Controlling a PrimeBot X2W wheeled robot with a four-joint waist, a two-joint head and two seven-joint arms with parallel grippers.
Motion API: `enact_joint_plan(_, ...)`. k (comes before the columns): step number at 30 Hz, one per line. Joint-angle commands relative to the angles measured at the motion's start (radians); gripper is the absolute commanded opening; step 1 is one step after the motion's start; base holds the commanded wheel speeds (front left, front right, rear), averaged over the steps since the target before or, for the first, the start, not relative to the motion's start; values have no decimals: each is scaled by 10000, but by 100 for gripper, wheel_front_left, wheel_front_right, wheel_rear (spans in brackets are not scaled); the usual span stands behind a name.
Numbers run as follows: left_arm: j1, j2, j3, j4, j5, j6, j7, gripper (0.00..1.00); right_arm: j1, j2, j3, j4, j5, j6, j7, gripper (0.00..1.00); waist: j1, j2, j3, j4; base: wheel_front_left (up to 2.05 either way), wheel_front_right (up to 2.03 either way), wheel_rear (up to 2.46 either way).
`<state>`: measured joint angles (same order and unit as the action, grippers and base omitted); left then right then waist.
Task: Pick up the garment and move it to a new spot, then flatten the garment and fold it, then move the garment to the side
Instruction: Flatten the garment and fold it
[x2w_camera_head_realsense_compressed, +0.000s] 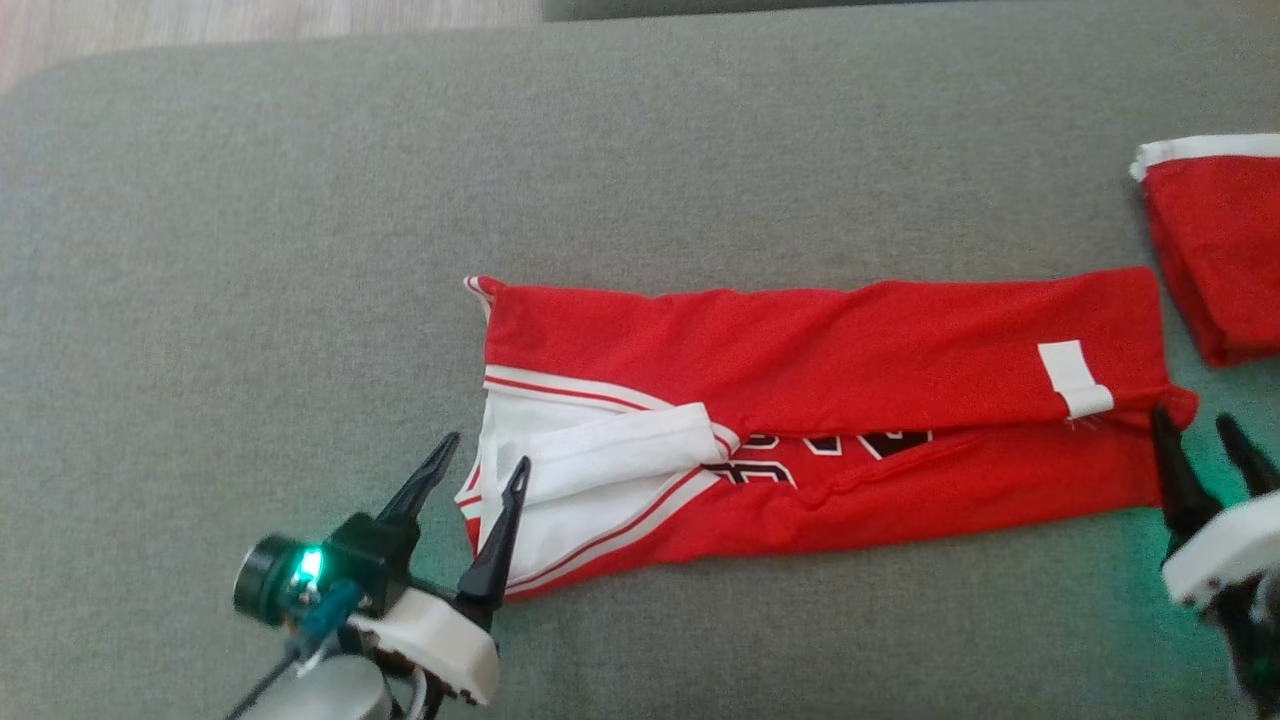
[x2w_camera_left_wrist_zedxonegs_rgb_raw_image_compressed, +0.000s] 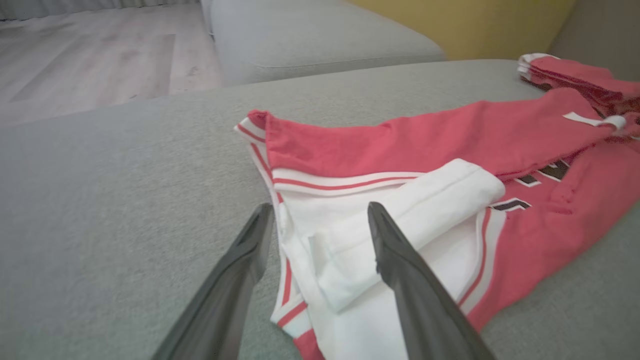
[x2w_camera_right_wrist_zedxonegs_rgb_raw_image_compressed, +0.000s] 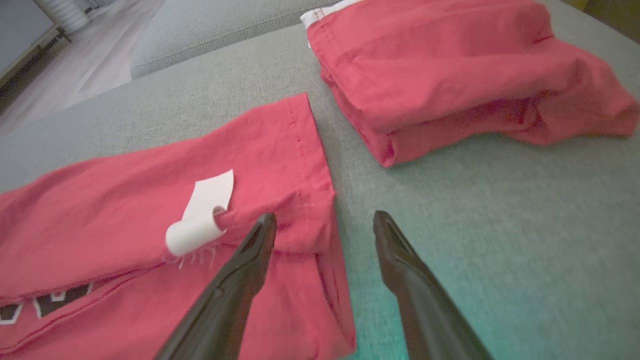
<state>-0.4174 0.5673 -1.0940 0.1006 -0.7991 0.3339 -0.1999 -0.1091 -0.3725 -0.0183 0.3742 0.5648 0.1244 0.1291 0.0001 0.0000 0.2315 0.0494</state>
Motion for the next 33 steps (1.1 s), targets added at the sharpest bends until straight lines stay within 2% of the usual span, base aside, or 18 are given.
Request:
enact_joint_plan(1,191,24,641,-62,-51,333,-337,100,528,118,-136,-494,-171,63,-266,100,-1,0,-196,-91,0,0,0)
enact_joint_plan(4,841,-412,1211,0,91,932,-575,100,1141,787,-526,-917,-326,63,-478,100,-1,0,-499,-182,0,0,0)
enact_joint_plan(6,1322,-872,2000,-358,439,1267,-607,100,1486,1234,-769,-1150,-323,63,-511,100,-1,0,-683,-158,0,0,0)
enact_joint_plan(9,2175,-1566,3176,-1077,1567,1580,-613,100,1726,1779,-1098,-1358,-126,63,-387,100,-1,0,-913,-24,0,0,0)
enact_joint_plan(12,2889,-2062,3782,-1527,2873,1712,-615,100,1567,2009,-1561,-1343,-98,63,-312,100,-1,0,-1050,211,0,0,0)
enact_joint_plan(17,3646,-2718,4253,-1709,4197,1431,-617,100,757,2023,-2622,-665,-885,63,-70,100,-1,0,-1069,753,0,0,0)
enact_joint_plan(22,3983,-3146,4752,-1694,4888,977,-617,100,-118,2003,-3565,513,-2034,63,470,100,-1,0,-1075,1154,0,0,0)
enact_joint_plan(26,4128,-3394,5096,-1589,5193,588,-618,100,-457,2042,-3668,1527,-2694,63,1081,100,-1,0,-1090,1270,0,0,0)
enact_joint_plan(30,4216,-3543,5368,-1539,5382,371,-618,100,-485,2257,-3533,1950,-2552,63,1577,100,-1,0,-1092,1250,0,0,0)
enact_joint_plan(31,4296,-3641,5577,-1545,5494,277,-618,100,-475,2321,-3250,1965,-2300,63,1742,84,-1,0,-1087,1150,0,0,0)
enact_joint_plan(32,4339,-3686,5670,-1543,5545,219,-618,100,-457,2308,-3122,1950,-2211,63,1729,35,-1,0,-1090,1084,0,0,0)
enact_joint_plan(33,4377,-3724,5743,-1528,5591,142,-618,100,-439,2300,-2990,1935,-2107,63,1714,0,-1,0,-1088,1018,0,0,0)
